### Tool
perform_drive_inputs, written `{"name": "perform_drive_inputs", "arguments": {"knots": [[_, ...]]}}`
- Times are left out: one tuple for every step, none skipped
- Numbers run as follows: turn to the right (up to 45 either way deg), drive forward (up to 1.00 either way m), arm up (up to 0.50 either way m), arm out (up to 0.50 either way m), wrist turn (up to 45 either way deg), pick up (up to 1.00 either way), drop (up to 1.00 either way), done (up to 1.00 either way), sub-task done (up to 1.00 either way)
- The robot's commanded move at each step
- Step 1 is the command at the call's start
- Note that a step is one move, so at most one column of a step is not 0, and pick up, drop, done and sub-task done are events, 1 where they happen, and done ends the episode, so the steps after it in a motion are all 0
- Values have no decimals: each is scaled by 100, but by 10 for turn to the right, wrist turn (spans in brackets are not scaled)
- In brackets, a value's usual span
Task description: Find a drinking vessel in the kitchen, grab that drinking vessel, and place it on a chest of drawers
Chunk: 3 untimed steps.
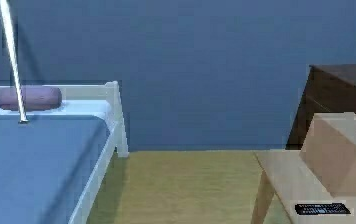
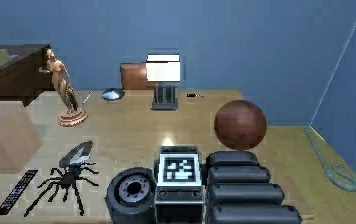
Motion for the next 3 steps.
{"name": "perform_drive_inputs", "arguments": {"knots": [[0, 100, 0, 0, 0, 0, 0, 0, 0], [-180, 0, 0, 0, 0, 0, 0, 0, 0], [0, 10, 0, 0, 0, 0, 0, 0, 0]]}}
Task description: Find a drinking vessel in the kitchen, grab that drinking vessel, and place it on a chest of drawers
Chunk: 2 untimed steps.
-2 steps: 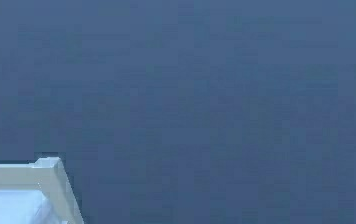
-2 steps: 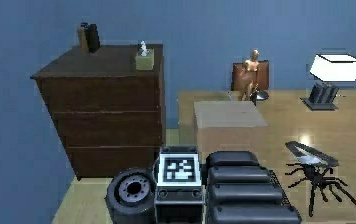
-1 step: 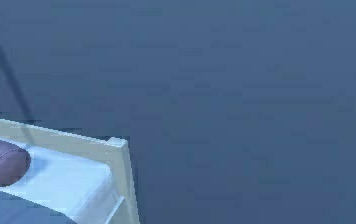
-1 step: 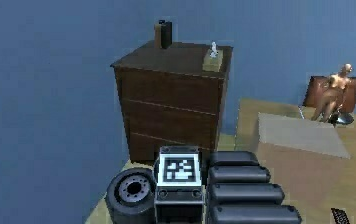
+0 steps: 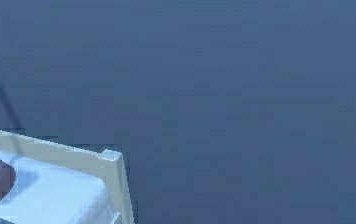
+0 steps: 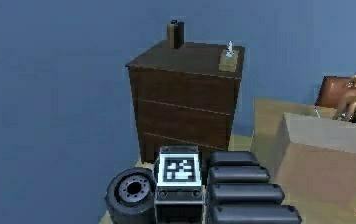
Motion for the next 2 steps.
{"name": "perform_drive_inputs", "arguments": {"knots": [[450, 0, 0, 0, 0, 0, 0, 0, 0], [150, 0, 0, 0, 0, 0, 0, 0, 0]]}}
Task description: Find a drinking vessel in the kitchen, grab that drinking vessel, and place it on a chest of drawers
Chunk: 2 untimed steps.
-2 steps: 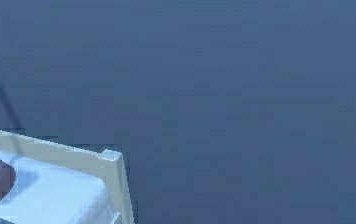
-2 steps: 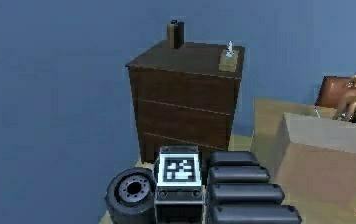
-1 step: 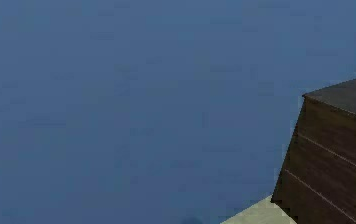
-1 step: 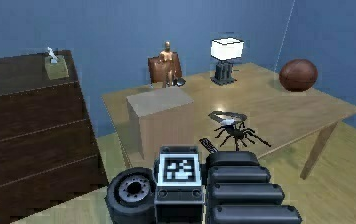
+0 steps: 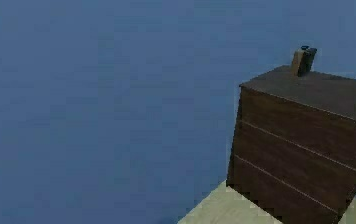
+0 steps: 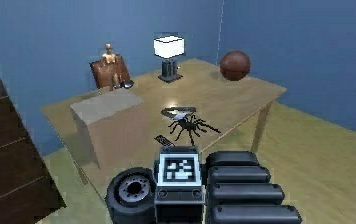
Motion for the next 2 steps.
{"name": "perform_drive_inputs", "arguments": {"knots": [[0, 40, 0, 0, 0, 0, 0, 0, 0], [420, 0, 0, 0, 0, 0, 0, 0, 0]]}}
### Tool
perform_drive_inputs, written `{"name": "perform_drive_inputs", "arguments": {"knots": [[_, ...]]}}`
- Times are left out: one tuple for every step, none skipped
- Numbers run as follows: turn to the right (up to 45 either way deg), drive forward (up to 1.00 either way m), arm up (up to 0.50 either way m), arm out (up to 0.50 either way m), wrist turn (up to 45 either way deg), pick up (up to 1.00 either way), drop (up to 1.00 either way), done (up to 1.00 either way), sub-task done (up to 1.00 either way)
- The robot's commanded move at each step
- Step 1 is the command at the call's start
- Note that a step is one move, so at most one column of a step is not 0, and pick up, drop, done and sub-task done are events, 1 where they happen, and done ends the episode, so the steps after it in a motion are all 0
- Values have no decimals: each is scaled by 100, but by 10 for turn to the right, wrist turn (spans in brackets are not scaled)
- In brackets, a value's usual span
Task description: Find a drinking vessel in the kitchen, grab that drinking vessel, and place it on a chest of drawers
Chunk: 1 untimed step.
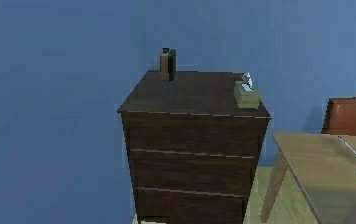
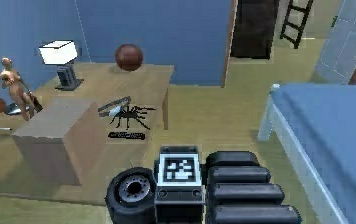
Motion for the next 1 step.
{"name": "perform_drive_inputs", "arguments": {"knots": [[0, 45, 0, 0, 0, 0, 0, 0, 0]]}}
